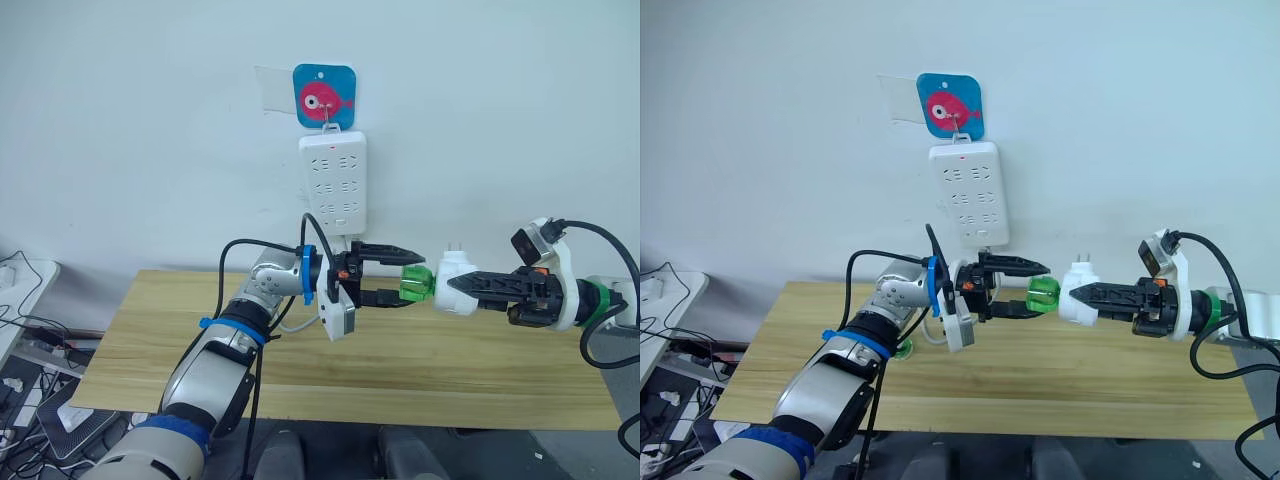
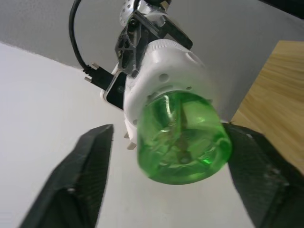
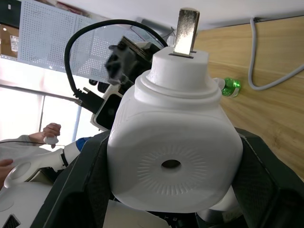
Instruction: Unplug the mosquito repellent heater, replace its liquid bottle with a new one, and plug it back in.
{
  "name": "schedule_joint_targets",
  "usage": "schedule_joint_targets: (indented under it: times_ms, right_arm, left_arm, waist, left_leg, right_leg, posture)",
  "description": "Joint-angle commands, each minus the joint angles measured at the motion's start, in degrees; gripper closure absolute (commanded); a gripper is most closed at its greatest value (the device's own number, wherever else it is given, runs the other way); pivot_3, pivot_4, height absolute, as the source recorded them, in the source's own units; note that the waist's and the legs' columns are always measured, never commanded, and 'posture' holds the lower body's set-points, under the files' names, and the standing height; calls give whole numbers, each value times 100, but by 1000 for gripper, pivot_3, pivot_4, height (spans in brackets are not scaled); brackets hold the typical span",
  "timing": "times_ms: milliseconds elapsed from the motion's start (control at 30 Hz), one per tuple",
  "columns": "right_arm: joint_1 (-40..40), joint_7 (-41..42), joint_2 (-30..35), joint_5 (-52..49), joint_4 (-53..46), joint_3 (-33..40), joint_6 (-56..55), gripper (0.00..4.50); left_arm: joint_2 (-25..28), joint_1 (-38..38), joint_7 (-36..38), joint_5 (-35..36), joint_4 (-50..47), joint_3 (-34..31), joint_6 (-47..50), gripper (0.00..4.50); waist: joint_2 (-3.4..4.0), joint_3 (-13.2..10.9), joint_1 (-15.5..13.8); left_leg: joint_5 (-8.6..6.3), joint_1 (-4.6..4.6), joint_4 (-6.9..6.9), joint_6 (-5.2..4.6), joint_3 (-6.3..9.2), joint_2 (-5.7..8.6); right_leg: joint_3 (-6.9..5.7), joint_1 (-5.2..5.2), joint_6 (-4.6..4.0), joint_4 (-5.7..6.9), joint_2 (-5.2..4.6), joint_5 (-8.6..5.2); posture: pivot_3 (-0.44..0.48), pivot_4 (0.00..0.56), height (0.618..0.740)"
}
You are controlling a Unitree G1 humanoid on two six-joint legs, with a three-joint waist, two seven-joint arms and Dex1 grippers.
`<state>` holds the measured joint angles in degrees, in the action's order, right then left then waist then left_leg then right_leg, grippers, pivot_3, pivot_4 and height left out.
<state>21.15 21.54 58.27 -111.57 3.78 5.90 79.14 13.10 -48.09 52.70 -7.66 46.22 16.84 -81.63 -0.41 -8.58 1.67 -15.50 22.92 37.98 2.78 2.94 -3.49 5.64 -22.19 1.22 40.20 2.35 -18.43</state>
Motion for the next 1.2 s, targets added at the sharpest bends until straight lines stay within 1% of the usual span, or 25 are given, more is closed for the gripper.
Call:
schedule_joint_targets:
  times_ms: [33, 167, 200, 267, 333, 367, 433, 500, 533, 567, 600, 633, 667, 700, 733, 800, 833, 933, 967, 1033, 1100, 1133, 1200]
  right_arm:
    - [26, 131, 66, -143, -192, 157, -11, 1481]
    - [19, 153, 81, -143, -216, 149, -5, 1481]
    - [16, 148, 107, -143, -233, 138, 1, 1481]
    - [5, 141, 162, -143, -266, 116, 15, 1481]
    - [-47, 142, 254, -143, -353, 102, 30, 1481]
    - [-81, 137, 313, -112, -438, 93, 39, 1481]
    - [-130, 138, 391, -82, -531, 68, 26, 1481]
    - [-136, 206, 423, 29, -593, 47, 37, 1481]
    - [-121, 248, 426, 92, -618, 34, 47, 1481]
    - [-81, 264, 414, 135, -645, 11, 38, 1481]
    - [-45, 285, 402, 173, -658, -8, 28, 1481]
    - [-10, 329, 390, 221, -669, -20, 31, 1481]
    - [11, 376, 383, 265, -675, -25, 37, 1481]
    - [27, 413, 382, 295, -669, -32, 42, 1481]
    - [57, 448, 372, 337, -660, -46, 50, 1481]
    - [114, 483, 354, 381, -636, -80, 47, 1481]
    - [139, 484, 340, 386, -622, -92, 38, 1481]
    - [164, 453, 317, 339, -598, -105, -1, 1481]
    - [149, 432, 328, 289, -600, -102, -24, 1481]
    - [86, 380, 364, 169, -602, -84, -75, 1481]
    - [9, 352, 406, 105, -628, -48, -101, 1481]
    - [-49, 344, 434, 82, -642, -15, -110, 1481]
    - [-189, 315, 486, 23, -651, 61, -159, 1481]
  left_arm:
    - [50, -199, -404, -40, -18, 155, -75, 2187]
    - [127, -245, -637, -31, 1, 374, -76, 2229]
    - [155, -180, -427, 445, -114, 608, 235, 2229]
    - [188, 4, 256, 1441, -441, 928, 1209, 2229]
    - [258, 291, 1218, 2502, -1080, 1011, 3092, 2229]
    - [346, 399, 1524, 3021, -1504, 996, 4345, 2229]
    - [542, 520, 1820, 3697, -2238, 952, 6214, 2229]
    - [876, 475, 2088, 4413, -2952, 990, 8368, 2229]
    - [983, 392, 2081, 4835, -3190, 930, 9446, 2229]
    - [1093, 193, 2090, 5402, -3274, 863, 10799, 2229]
    - [1152, -1, 2088, 5889, -3269, 761, 11949, 2229]
    - [1116, -237, 2004, 6270, -3048, 623, 13007, 2229]
    - [1056, -402, 1915, 6491, -2842, 500, 13730, 2229]
    - [968, -506, 1830, 6565, -2639, 383, 14173, 2229]
    - [900, -590, 1842, 6599, -2430, 306, 14555, 2229]
    - [800, -672, 1935, 6572, -2143, 193, 15075, 1466]
    - [741, -703, 1948, 6551, -2016, 121, 15273, 1225]
    - [535, -811, 1901, 6507, -1711, -217, 15691, 223]
    - [508, -821, 1934, 6450, -1724, -272, 15718, 33]
    - [492, -810, 1956, 6307, -1795, -358, 15665, 33]
    - [497, -768, 1925, 6100, -1911, -457, 15335, 33]
    - [510, -736, 1883, 5898, -2030, -499, 14939, 33]
    - [645, -610, 2032, 5351, -2496, -409, 13919, 33]
  waist:
    - [0, 0, -2]
    - [0, 0, -1]
    - [0, 0, -1]
    - [2, 1, 3]
    - [3, 2, 10]
    - [3, 2, 23]
    - [3, 2, 34]
    - [3, 2, 50]
    - [4, 2, 56]
    - [3, 1, 72]
    - [2, 1, 86]
    - [1, -1, 108]
    - [1, -1, 121]
    - [1, -2, 134]
    - [1, -1, 146]
    - [1, -1, 161]
    - [1, -1, 161]
    - [1, -2, 170]
    - [1, -2, 170]
    - [1, -1, 168]
    - [1, -1, 165]
    - [1, -1, 161]
    - [1, -1, 151]
  left_leg:
    - [0, 0, 0, 0, 1, 0]
    - [0, 1, 1, 0, 0, 0]
    - [0, 0, 1, 0, 0, 0]
    - [0, 0, 1, 0, 0, 0]
    - [0, 0, 0, 0, 0, -1]
    - [0, 2, 0, 0, 0, -1]
    - [0, 1, 1, 0, 6, -4]
    - [1, 0, 2, -1, 14, -6]
    - [1, -5, 2, -1, 17, -7]
    - [2, -5, 2, -2, 18, -7]
    - [2, -9, 5, -2, 20, -7]
    - [2, -10, 8, -2, 24, -6]
    - [2, -10, 11, -2, 24, -4]
    - [2, -11, 13, -3, 26, -1]
    - [2, -12, 13, -3, 27, 0]
    - [2, -15, 13, -3, 24, 0]
    - [2, -15, 12, -2, 24, -1]
    - [2, -12, 9, -2, 23, -1]
    - [2, -10, 8, -2, 23, -1]
    - [2, -8, 6, -1, 23, -2]
    - [3, -8, 6, 0, 20, -2]
    - [3, -8, 6, 0, 20, -2]
    - [3, -7, 7, 1, 19, -2]
  right_leg:
    - [-1, 0, 0, 0, 0, 0]
    - [-1, 0, 0, 0, -1, 0]
    - [0, 0, 0, 0, -1, 0]
    - [0, 0, 0, 2, -1, 0]
    - [-1, 0, 0, 4, -2, 0]
    - [-1, 0, 0, 4, -2, 0]
    - [-7, -3, 1, 10, -1, 0]
    - [-11, -4, 0, 19, 5, -1]
    - [-12, -4, 0, 24, 8, -1]
    - [-12, -3, 0, 29, 9, -2]
    - [-12, -4, 1, 36, 11, -2]
    - [-14, -4, 3, 40, 12, -4]
    - [-14, -4, 10, 46, 12, -8]
    - [-15, -4, 29, 49, 12, -19]
    - [-15, -5, 31, 49, 12, -20]
    - [-13, -4, 32, 48, 13, -20]
    - [-13, -4, 31, 47, 15, -21]
    - [-10, -11, 17, 46, 17, -20]
    - [-10, -12, -2, 45, 17, -10]
    - [-10, -12, -4, 39, 17, -10]
    - [-9, -11, -5, 36, 15, -9]
    - [-8, -11, -5, 37, 15, -9]
    - [-8, -11, -5, 37, 14, -9]
  posture:
    - [-22, 122, 740]
    - [-22, 122, 740]
    - [-22, 122, 740]
    - [-22, 122, 740]
    - [-20, 123, 740]
    - [-20, 123, 740]
    - [-14, 123, 740]
    - [-14, 123, 740]
    - [-7, 124, 740]
    - [-7, 124, 740]
    - [-7, 124, 740]
    - [-7, 124, 740]
    - [-7, 124, 740]
    - [-7, 124, 740]
    - [-1, 122, 740]
    - [-5, 121, 740]
    - [-5, 121, 740]
    - [-16, 120, 740]
    - [-16, 120, 740]
    - [-17, 117, 740]
    - [-20, 115, 740]
    - [-24, 114, 740]
    - [-24, 112, 740]
